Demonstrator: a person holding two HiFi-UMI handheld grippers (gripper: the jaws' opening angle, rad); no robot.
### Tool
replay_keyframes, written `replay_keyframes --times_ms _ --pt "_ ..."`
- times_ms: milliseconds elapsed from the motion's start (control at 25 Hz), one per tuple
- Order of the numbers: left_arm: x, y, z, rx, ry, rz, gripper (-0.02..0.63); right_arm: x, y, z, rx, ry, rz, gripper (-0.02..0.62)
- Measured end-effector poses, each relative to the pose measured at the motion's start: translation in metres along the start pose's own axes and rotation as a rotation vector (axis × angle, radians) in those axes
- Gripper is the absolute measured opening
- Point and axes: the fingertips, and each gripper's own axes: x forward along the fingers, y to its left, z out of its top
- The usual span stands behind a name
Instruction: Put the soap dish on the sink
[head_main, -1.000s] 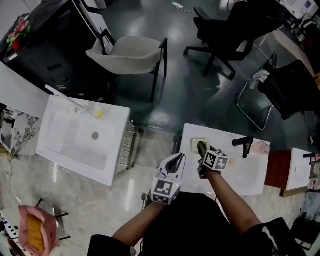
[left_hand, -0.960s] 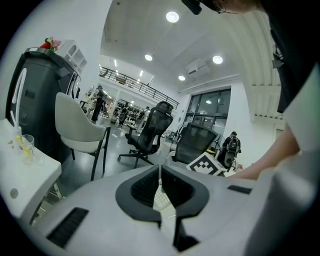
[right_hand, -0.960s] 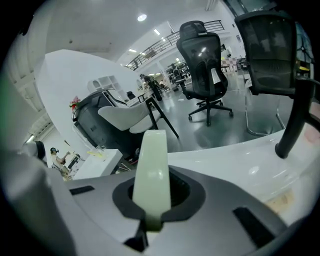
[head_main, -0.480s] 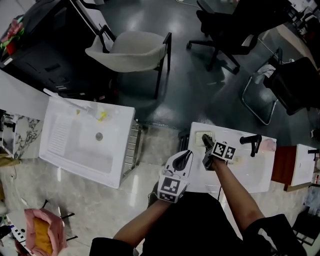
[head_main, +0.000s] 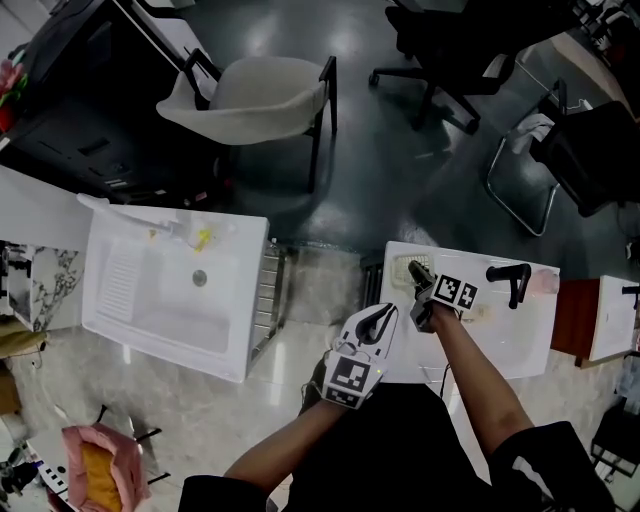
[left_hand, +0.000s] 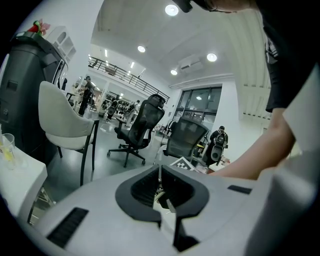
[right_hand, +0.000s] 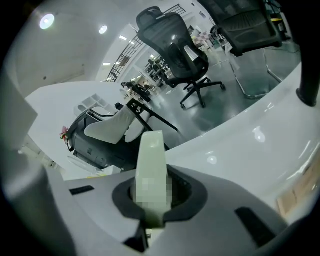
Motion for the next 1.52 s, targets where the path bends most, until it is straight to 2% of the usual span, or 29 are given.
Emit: replay_keyframes --times_ms 280,560,760,1120,1320,1520 --pt "0.003 0.004 0.003 0.008 0.001 -0.023 0.020 0.005 -0.015 -0.002 -0.059 0.028 -0.047 0.032" --pt "0.000 -0.001 0.004 0.004 -0.014 -0.040 0.020 0.002 -0.031 -0.002 -0.131 0.064 -0.129 0.124" --pt "0.001 -0.004 0.003 0.011 -0.010 -0.057 0.020 0.000 -0.039 -0.001 -0.164 0.091 -0.170 0.156" --pt "-0.004 -0.007 -0.001 0.010 -0.007 -0.047 0.020 -0.014 -0.061 0.005 -0.201 0.103 -0.230 0.176" --pt "-0.007 -0.012 -0.003 0.018 -0.006 -0.049 0.020 -0.019 -0.066 0.007 -0.187 0.091 -0.231 0.181" --pt "-0.008 -0.020 0.001 0.034 -0.016 -0.049 0.020 -0.030 -0.066 0.013 -0.218 0.083 -0.233 0.182"
